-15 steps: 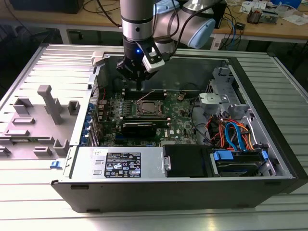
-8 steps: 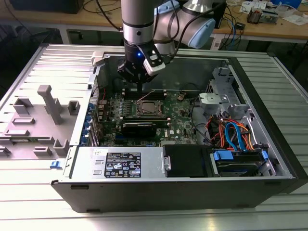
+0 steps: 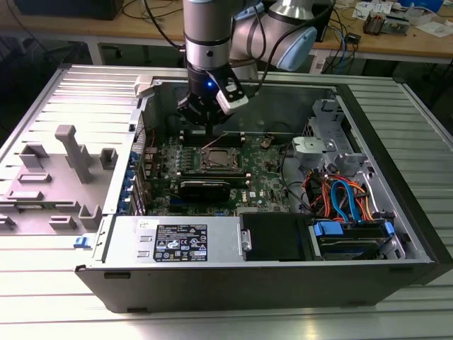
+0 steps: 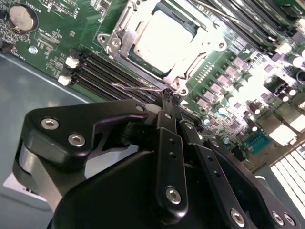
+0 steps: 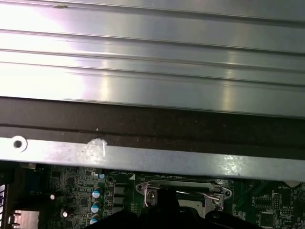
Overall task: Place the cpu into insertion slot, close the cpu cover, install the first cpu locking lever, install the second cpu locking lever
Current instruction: 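Install the first cpu locking lever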
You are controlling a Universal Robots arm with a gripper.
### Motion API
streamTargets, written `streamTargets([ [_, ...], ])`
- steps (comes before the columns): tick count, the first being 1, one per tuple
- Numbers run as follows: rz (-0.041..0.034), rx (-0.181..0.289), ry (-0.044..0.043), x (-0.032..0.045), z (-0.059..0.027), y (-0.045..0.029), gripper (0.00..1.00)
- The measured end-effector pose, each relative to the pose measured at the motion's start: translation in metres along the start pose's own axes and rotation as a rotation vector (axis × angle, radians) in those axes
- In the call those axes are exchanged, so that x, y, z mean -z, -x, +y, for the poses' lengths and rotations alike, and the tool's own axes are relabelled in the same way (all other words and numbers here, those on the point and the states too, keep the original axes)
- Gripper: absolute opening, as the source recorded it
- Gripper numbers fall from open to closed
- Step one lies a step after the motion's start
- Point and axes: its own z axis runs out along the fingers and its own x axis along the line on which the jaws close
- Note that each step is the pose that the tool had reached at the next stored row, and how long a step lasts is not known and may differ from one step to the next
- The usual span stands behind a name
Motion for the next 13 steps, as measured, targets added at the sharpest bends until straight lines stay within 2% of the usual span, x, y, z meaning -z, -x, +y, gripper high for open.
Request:
streamTargets([
  [5, 0.0002, 0.0, -0.0024, -0.0033, 0.0025, 0.0098, 0.11],
  [13, 0.0006, 0.0, -0.007, -0.0074, 0.0041, 0.0196, 0.11],
])
